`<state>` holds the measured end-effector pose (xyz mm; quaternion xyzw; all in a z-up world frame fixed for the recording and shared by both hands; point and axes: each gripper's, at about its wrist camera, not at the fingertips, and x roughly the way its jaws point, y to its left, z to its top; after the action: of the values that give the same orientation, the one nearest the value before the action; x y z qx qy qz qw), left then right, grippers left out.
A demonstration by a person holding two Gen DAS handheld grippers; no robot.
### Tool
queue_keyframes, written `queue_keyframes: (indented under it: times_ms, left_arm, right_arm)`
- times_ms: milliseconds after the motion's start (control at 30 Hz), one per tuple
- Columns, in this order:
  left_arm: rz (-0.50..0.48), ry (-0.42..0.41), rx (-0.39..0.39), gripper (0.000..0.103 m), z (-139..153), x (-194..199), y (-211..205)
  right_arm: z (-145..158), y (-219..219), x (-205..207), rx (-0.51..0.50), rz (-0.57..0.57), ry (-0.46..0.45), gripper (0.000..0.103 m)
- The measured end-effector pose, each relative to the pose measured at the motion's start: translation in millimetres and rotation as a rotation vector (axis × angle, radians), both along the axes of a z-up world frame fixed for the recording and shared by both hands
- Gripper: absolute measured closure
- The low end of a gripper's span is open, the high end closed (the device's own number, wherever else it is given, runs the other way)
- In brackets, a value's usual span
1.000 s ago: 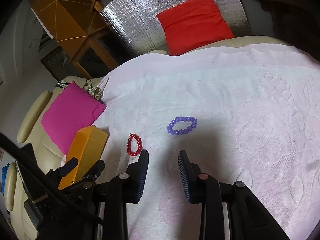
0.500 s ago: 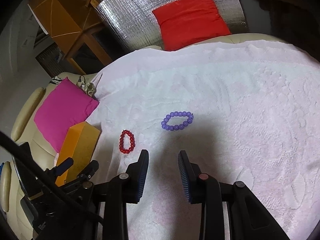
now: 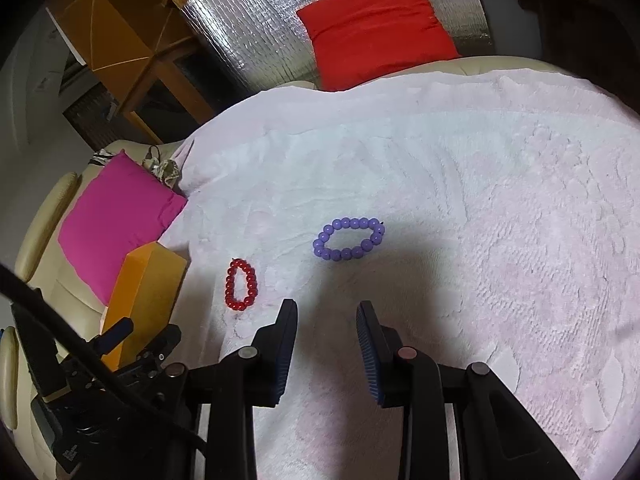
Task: Organize jewelry
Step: 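Move both tools back toward the red and purple bracelets on the bedspread, then grasp the red beaded bracelet with the left tool while the right tool grasps the purple bracelet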
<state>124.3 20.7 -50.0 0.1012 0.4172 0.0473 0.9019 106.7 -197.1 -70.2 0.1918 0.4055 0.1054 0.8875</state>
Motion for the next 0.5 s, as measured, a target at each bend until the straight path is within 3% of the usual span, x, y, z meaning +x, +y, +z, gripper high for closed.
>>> queue_keyframes:
  times_ms: [500]
  left_arm:
    - [-0.052,0.085,-0.023,0.022,-30.8,36.5,1.7]
  right_arm:
    - [-13.0,-19.7,28.5,-0.039,-0.060,-0.014,0.070]
